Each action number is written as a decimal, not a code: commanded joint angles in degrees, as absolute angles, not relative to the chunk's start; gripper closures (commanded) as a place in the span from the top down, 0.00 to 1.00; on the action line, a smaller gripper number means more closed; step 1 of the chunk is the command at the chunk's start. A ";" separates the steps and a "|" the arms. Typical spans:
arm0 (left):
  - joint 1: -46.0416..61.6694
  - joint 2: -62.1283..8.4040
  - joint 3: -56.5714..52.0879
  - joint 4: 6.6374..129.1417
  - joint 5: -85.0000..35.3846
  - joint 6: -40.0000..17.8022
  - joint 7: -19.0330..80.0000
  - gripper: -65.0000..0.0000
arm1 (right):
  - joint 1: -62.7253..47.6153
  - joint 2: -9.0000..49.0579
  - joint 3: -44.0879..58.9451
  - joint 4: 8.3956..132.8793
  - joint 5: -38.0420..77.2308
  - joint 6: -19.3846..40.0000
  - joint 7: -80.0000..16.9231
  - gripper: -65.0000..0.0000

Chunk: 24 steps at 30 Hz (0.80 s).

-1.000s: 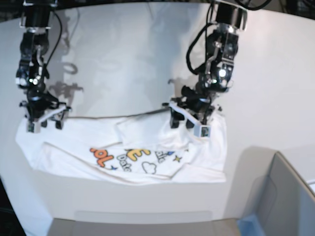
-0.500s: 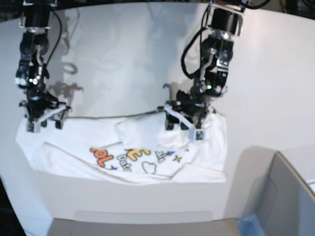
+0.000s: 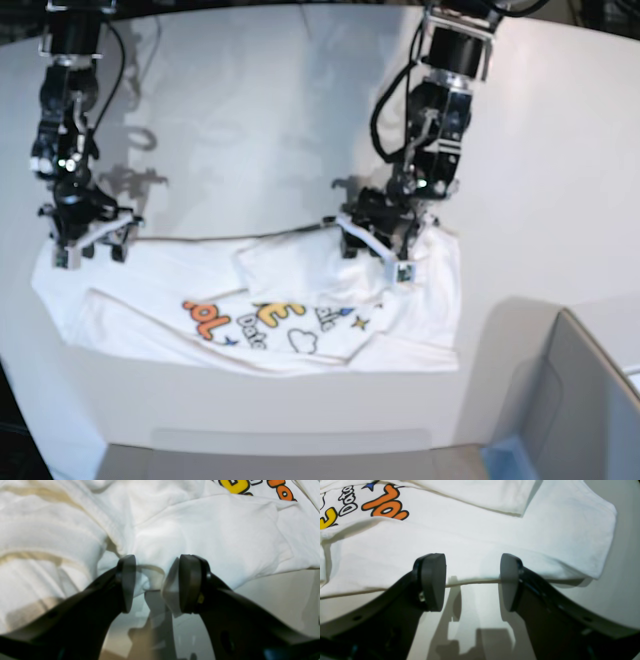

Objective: Layout the t-shirt on the table in an organized manner, then fold the t-shirt properly
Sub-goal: 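Drag the collar edge with the left gripper away from the hem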

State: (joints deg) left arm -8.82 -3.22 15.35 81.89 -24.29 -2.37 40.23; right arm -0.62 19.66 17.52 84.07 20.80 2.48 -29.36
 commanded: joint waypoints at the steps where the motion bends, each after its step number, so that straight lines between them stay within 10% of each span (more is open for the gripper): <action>1: -9.98 -2.24 15.52 82.86 -24.84 -2.68 39.08 0.41 | 0.40 20.70 18.07 85.23 21.05 2.51 -27.82 0.53; 9: -10.33 -0.66 15.25 79.78 -24.75 -2.68 38.99 0.03 | 0.40 20.62 18.07 85.67 21.05 2.51 -27.82 0.53; 24: -5.76 -0.84 15.08 102.64 -24.75 -2.51 39.60 0.02 | 0.40 20.62 18.07 85.93 21.05 2.51 -27.82 0.53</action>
